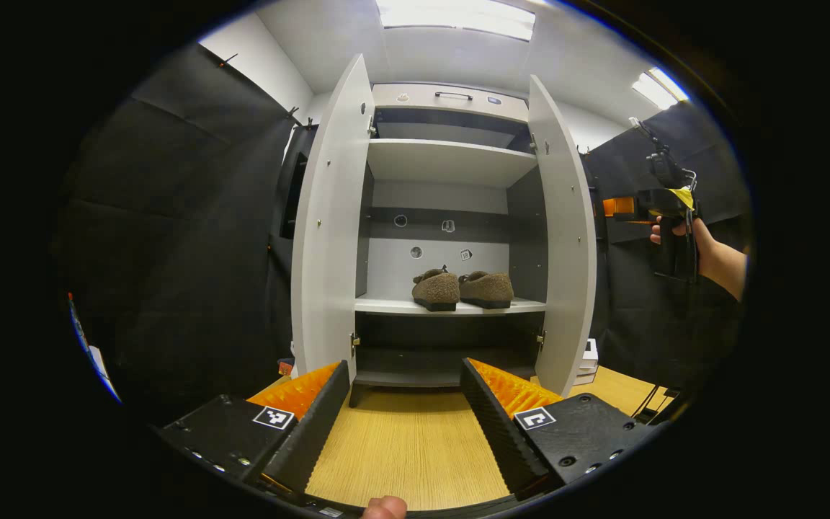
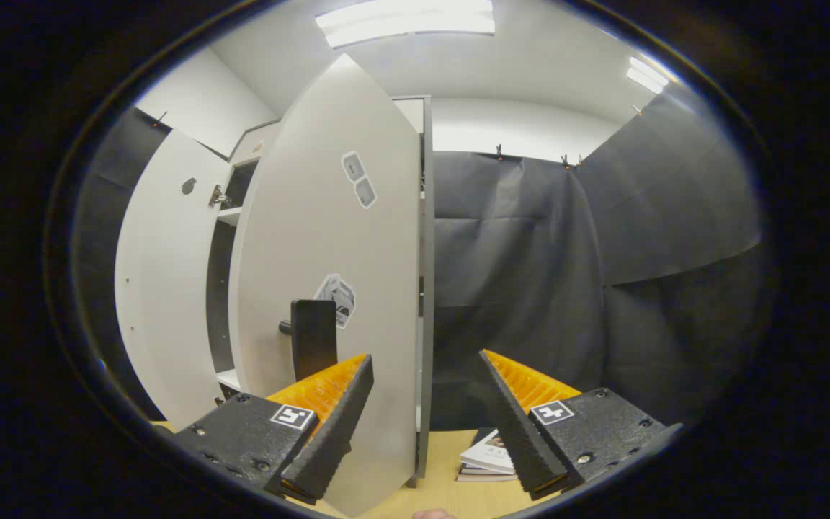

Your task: Grab one shoe with the right hand and put it into the shoe cabinet, grab the other shoe with the left hand and put it into the shoe cabinet; then close the right door with the right hand and the left door with the left hand.

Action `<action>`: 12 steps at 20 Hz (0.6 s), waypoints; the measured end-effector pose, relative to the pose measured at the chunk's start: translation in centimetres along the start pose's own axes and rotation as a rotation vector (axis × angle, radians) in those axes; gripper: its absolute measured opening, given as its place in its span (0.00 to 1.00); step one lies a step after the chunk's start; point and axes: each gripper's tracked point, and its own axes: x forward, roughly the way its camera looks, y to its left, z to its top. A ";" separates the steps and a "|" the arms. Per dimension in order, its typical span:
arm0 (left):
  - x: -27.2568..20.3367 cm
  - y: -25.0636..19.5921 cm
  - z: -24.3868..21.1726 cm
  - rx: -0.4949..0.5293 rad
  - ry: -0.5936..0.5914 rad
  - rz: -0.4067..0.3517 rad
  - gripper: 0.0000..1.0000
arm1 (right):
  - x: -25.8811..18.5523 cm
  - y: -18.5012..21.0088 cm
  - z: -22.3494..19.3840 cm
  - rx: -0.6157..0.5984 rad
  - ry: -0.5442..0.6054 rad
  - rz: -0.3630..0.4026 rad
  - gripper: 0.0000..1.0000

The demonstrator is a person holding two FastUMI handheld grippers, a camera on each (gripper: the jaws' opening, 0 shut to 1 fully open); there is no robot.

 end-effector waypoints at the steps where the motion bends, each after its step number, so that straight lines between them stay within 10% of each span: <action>1: 0.0 0.2 0.0 0.000 0.000 0.003 0.95 | 0.3 0.8 -0.1 -0.001 0.002 0.018 0.95; 12: -0.7 2.3 -0.1 0.012 0.000 0.048 0.95 | 6.1 9.2 -1.7 0.084 -0.006 0.102 0.95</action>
